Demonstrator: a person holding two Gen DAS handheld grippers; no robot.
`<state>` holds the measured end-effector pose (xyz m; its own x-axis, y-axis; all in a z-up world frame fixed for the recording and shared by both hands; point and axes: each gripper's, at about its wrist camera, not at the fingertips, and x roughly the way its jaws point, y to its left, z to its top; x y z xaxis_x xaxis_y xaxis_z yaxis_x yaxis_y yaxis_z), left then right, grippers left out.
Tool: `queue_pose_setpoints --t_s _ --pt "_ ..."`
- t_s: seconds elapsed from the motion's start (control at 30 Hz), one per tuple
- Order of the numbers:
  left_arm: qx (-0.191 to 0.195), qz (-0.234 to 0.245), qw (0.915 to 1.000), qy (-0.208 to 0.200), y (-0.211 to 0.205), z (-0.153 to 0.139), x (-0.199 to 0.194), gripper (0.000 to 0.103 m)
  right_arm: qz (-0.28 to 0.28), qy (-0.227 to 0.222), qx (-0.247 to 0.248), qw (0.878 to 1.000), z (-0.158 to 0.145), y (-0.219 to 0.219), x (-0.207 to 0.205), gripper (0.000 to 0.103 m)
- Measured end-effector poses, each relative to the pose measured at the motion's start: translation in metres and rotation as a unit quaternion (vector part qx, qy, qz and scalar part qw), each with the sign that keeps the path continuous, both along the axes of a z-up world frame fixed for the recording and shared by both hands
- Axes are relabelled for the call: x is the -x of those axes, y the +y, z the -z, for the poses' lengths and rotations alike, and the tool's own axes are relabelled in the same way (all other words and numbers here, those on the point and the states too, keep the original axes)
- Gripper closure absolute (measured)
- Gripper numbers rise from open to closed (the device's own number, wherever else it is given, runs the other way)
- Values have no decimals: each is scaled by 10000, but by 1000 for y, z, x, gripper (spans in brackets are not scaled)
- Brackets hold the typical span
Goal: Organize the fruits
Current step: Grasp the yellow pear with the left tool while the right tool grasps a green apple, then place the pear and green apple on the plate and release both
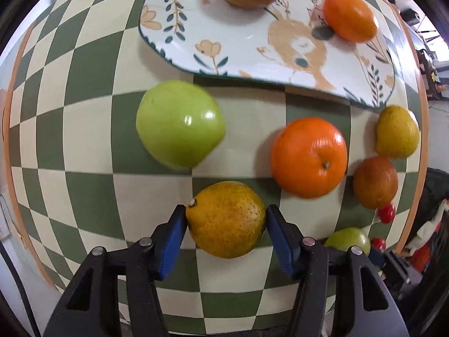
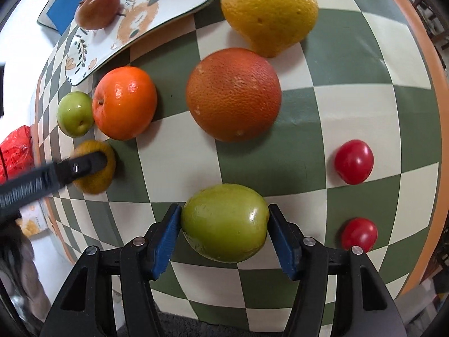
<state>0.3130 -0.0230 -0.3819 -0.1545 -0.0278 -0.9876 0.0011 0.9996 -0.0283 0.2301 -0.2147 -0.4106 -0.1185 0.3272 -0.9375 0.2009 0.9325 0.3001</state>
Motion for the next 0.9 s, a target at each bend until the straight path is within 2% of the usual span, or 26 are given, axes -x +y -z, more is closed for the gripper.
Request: queue_pose_setpoints --t_s 0.07,0.23,0.4,0.47,0.57,0.6,0.73,0.83,0.9 --pt "13 -17 10000 26 3 -1 14 48 57 62 -43 10000 2 -11 -1 38" --pt "32 -157 9999 -30 10 0 47 48 -80 103 26 9999 4 -4 -6 38" --pt "4 -121 9999 -89 7 1 54 48 -309 84 186 9993 7 23 -6 39" --pt "49 -155 9998 -109 7 -3 54 48 -258 91 77 9996 5 25 -5 39" --pt "167 -193 9995 -182 5 -17 41 49 -70 41 -233 9997 -5 23 -6 39" --pt "257 -232 9992 -216 18 -27 36 49 0 -44 -337 9994 -13 23 -9 39" --pt "535 -338 9965 -542 24 -70 9 49 124 -508 -550 9971 -53 22 -37 39" --pt "538 -277 9942 -884 25 -97 -25 48 50 -927 -492 9945 -79 23 -78 39" --pt "370 -205 9941 -999 28 -102 -62 48 -72 -1135 -263 9932 -83 27 -107 39"
